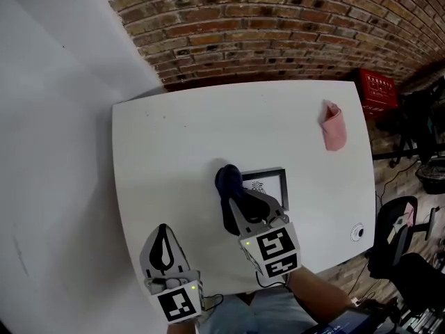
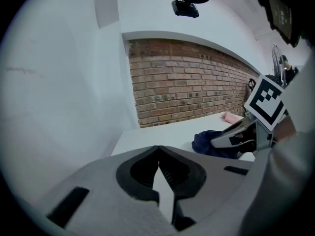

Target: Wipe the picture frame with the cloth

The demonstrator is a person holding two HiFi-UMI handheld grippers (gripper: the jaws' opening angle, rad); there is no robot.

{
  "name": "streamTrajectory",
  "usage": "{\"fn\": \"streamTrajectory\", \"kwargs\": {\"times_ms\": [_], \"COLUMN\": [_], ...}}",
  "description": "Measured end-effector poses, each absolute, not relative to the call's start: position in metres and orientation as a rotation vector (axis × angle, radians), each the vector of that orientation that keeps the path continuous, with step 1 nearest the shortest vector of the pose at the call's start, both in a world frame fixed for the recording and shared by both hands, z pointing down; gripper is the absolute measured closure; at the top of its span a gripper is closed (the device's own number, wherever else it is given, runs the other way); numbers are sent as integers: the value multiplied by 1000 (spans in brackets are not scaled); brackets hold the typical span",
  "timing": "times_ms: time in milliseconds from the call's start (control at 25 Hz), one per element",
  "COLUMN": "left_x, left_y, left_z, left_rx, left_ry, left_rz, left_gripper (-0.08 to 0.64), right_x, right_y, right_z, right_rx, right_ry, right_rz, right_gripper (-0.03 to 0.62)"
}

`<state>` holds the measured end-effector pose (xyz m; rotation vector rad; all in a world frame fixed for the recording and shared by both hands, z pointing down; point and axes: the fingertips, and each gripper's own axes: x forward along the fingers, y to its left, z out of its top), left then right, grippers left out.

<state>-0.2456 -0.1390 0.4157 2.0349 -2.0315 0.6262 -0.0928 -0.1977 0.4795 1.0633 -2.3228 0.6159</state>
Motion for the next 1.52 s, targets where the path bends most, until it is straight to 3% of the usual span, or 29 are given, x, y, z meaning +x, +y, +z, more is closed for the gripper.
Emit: {"fn": "streamTrajectory", "kwargs": {"times_ms": [1520], "left_x": [-179], "left_y": [-164], "left_z": [417], "left_rx": [2143], "left_ry": [-1947], "left_rz": [658], "left_gripper": [551], "right_x": [-17], "right_y": [-203], "right_z": [497], "right_rx": [1182], "right_ry": [-2241], "right_rz": [720], "right_gripper": [515]}}
